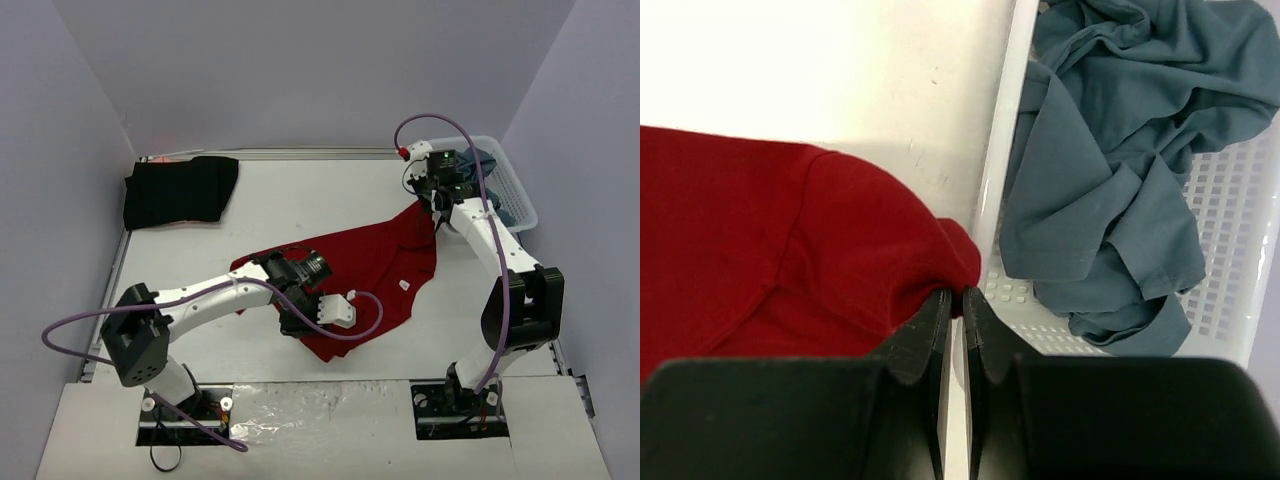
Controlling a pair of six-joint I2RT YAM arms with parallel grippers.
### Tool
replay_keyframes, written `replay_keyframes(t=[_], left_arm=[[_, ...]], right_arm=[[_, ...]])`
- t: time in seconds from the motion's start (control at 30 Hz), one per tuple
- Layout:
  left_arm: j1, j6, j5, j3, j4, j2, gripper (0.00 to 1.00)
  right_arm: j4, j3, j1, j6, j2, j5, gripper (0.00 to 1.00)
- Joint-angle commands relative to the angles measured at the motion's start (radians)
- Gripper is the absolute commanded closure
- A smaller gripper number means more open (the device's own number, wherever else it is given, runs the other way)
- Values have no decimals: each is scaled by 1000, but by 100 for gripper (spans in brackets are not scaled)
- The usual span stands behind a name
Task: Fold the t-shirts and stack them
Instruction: Flatten out the tshirt
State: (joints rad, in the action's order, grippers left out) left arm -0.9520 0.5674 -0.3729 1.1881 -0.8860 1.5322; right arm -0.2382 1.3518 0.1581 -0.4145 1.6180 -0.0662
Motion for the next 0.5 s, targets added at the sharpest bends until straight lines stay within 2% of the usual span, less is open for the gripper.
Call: replay_keyframes(t=[0.0,0.13,0.37,0.47], left_arm=[[-48,-4,-46,56,-33,28,64],[-86,-11,-64,86,-25,77,63],[-102,-20,-124,148,-34,149,54],[-120,-21,-141,156,-37,180,53]], right_arm=[[14,-13,9,16,11,-50,100],[14,-11,15,19,22,-55,100],[16,-19,18,16,40,-57,100],[17,-23,18,14,51,-63,100]])
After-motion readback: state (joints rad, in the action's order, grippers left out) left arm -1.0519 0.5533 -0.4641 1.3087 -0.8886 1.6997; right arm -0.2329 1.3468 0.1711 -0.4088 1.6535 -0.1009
